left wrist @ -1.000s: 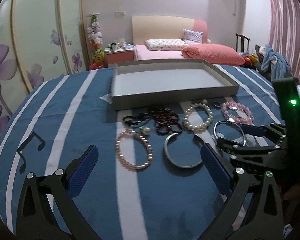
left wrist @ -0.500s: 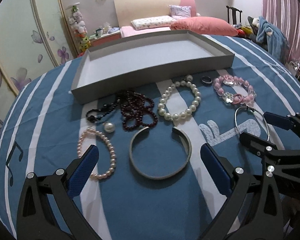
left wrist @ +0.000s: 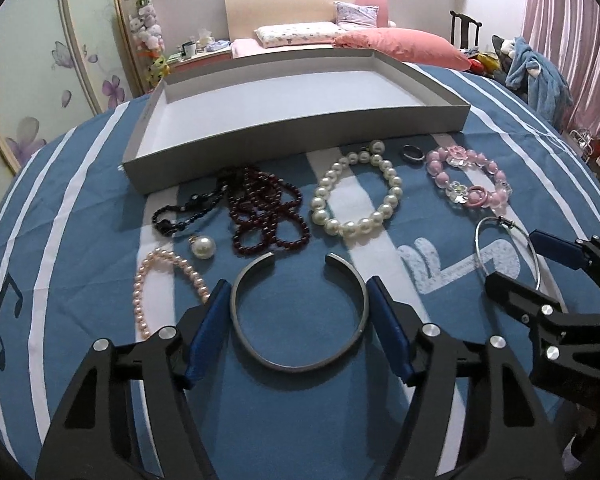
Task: Organize jewelry
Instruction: 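Grasp the silver hoop bangle with the right tool and lift it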
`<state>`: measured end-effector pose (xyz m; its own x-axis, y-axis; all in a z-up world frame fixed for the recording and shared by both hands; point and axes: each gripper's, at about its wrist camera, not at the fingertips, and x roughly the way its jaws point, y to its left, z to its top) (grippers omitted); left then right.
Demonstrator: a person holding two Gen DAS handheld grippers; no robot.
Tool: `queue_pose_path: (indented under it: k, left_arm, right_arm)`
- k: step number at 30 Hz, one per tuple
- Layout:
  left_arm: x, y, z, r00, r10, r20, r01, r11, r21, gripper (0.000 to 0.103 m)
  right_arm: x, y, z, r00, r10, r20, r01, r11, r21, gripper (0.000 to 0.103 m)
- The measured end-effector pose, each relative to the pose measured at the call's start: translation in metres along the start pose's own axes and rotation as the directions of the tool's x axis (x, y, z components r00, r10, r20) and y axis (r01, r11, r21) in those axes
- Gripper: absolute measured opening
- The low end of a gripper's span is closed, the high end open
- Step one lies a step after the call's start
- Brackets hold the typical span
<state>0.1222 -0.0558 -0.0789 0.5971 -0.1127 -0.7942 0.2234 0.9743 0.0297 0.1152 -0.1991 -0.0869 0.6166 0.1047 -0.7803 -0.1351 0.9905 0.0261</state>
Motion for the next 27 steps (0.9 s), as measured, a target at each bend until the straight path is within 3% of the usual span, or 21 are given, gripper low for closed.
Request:
queue_pose_path:
  k: [21,27]
  left_arm:
    - [-0.006,0.009,-0.006,1.000,0.006,0.014,-0.006,1.000,-0.014,0.068]
    - [-0.019,0.011,-0.008,0.998,-0.004,0.067,0.006,1.000,-0.028,0.068]
  right_arm:
    - [0.003,0.001,-0.003,1.000,-0.022,-0.001,0.022,1.000,-0.019,0.067]
    - [-0.007,0.001,-0.005,0.999,-0.004,0.047,0.004,1.000,0.004,0.067]
